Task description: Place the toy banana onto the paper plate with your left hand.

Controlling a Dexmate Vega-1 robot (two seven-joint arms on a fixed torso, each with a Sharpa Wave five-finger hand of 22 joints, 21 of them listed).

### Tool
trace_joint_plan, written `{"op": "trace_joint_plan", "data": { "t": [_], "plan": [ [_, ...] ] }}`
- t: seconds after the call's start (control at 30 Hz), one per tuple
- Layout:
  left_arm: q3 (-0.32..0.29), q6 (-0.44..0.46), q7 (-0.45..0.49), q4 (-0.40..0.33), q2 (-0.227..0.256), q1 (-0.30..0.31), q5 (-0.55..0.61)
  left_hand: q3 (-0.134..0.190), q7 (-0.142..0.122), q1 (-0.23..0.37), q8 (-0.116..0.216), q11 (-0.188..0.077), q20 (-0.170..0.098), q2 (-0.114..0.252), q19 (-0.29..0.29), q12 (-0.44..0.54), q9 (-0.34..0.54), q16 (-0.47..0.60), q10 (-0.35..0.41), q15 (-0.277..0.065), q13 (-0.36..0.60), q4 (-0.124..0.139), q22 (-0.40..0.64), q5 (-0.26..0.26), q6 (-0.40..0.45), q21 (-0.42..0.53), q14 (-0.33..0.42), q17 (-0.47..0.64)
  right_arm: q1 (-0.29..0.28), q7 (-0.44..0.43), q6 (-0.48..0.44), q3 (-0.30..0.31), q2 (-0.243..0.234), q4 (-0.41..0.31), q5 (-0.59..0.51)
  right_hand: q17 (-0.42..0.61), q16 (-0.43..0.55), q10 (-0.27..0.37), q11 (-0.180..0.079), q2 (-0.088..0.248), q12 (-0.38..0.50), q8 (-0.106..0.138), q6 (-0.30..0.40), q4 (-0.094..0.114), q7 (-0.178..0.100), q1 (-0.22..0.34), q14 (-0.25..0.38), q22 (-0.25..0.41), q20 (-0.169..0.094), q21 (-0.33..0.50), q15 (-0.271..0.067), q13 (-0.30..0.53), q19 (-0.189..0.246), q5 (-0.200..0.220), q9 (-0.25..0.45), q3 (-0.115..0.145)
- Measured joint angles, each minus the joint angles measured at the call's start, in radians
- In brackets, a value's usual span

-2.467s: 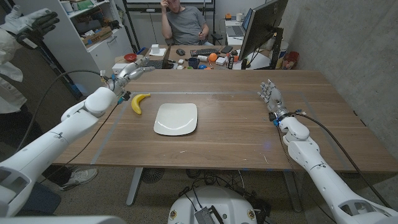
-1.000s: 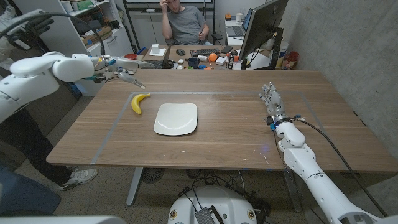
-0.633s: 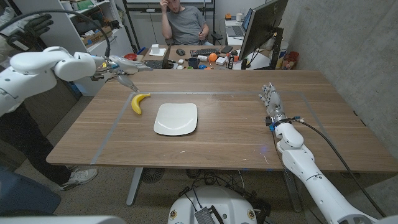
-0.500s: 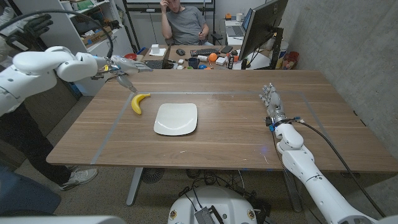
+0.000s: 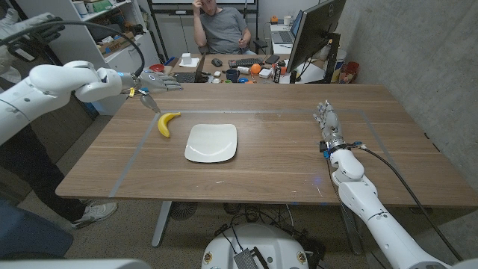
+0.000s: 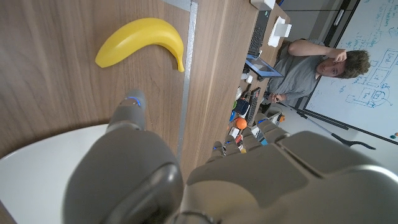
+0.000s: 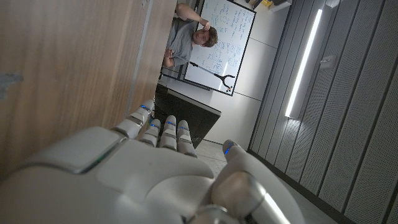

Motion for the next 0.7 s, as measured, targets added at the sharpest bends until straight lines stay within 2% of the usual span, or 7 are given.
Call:
{"op": "trace_joint_plan", "data": {
  "t": [0.43,0.7],
  "plan": [
    [0.037,-0.034,-0.034,-0.008,0.005,-0.019,0.081,-0.033,-0.005,0.0,0.004,-0.002,0.008,0.0,-0.023,0.0,0.0,0.0,-0.001,0.005,0.0,0.0,0.0,0.029,0.002,-0.004,-0.005,0.0,0.021,-0.008,-0.001,-0.011,0.012,0.029,-0.008,0.0,0.0,0.0,0.0,0.0,0.0,0.0,0.0,0.0,0.0,0.0,0.0,0.0,0.0,0.0,0.0,0.0,0.0,0.0,0.0,0.0],
    [0.059,-0.038,-0.034,-0.009,0.0,-0.03,0.139,-0.049,-0.005,0.004,0.004,-0.007,0.005,0.004,-0.027,0.0,0.0,0.0,-0.007,0.005,0.0,-0.001,0.0,0.044,0.002,-0.004,-0.005,0.0,0.029,-0.008,-0.001,-0.014,0.016,0.041,-0.011,0.0,0.0,0.0,0.0,0.0,0.0,0.0,0.0,0.004,0.0,0.0,0.0,0.0,0.0,0.0,0.0,0.0,0.0,0.0,0.0,-0.004]
  ]
}}
